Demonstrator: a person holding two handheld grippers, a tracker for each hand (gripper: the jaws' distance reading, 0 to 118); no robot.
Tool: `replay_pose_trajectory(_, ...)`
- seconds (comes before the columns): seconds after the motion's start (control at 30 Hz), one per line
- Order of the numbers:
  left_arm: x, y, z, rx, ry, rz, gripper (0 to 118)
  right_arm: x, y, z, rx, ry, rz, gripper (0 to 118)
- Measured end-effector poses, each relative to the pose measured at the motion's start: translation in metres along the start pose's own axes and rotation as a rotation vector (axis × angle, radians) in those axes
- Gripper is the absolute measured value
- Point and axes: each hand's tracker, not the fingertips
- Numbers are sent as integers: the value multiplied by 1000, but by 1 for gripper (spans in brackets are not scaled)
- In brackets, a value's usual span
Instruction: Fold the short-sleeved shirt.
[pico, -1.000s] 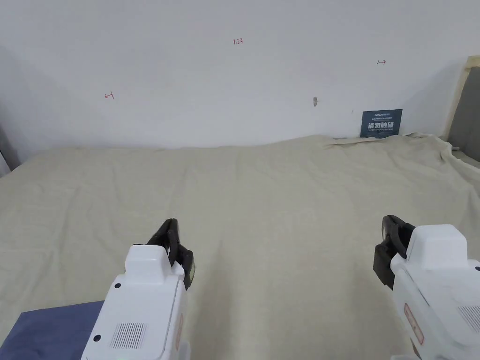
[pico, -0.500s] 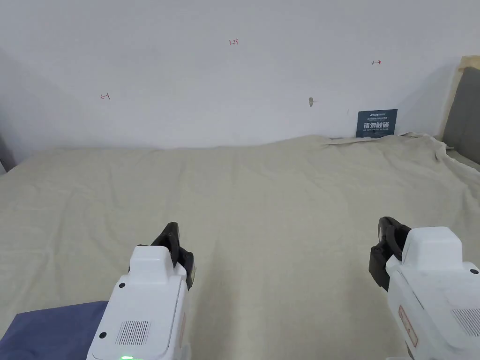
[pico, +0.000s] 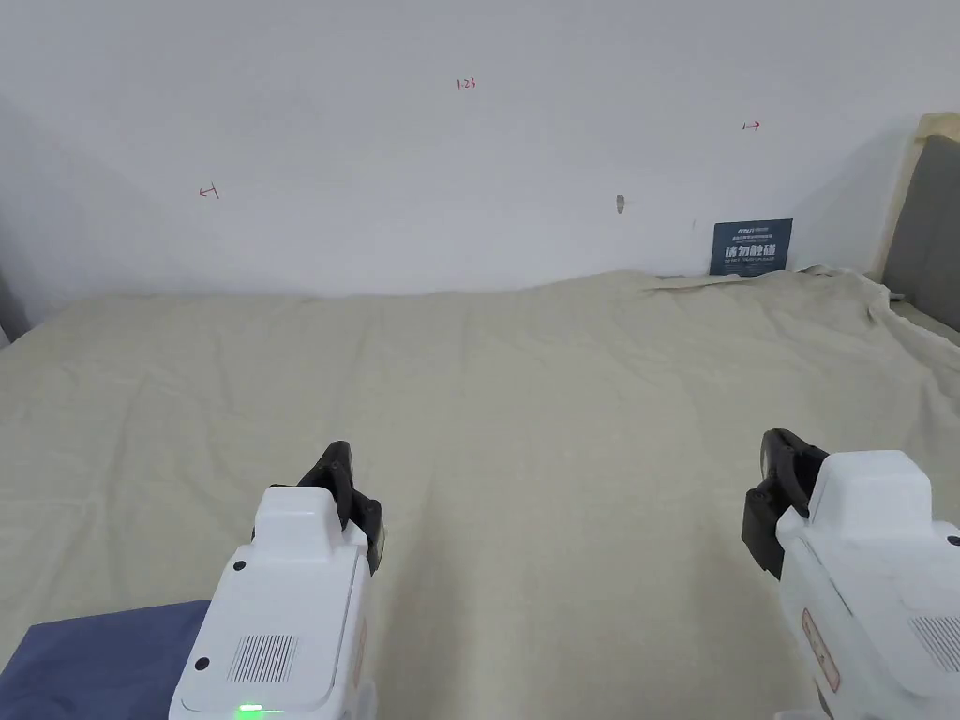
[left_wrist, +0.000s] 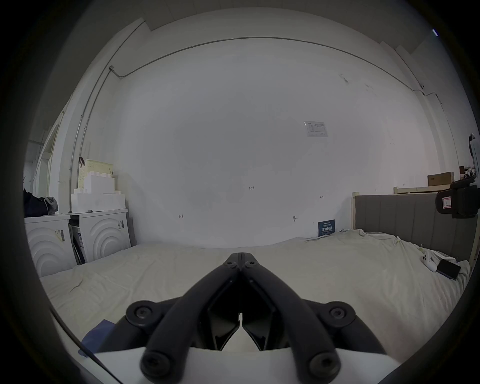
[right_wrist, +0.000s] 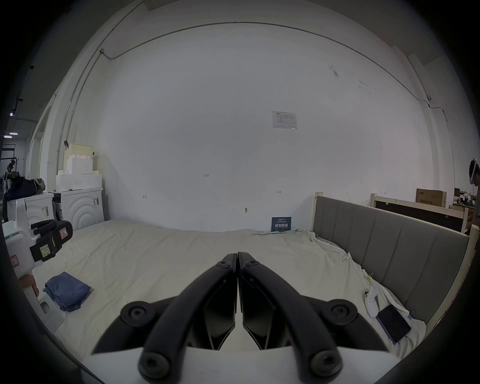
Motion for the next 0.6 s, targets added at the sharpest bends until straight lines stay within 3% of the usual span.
replay_pose_trajectory(0.6,-4,0,0,0,3,-12,0,0,2,2,5,-4,5,1)
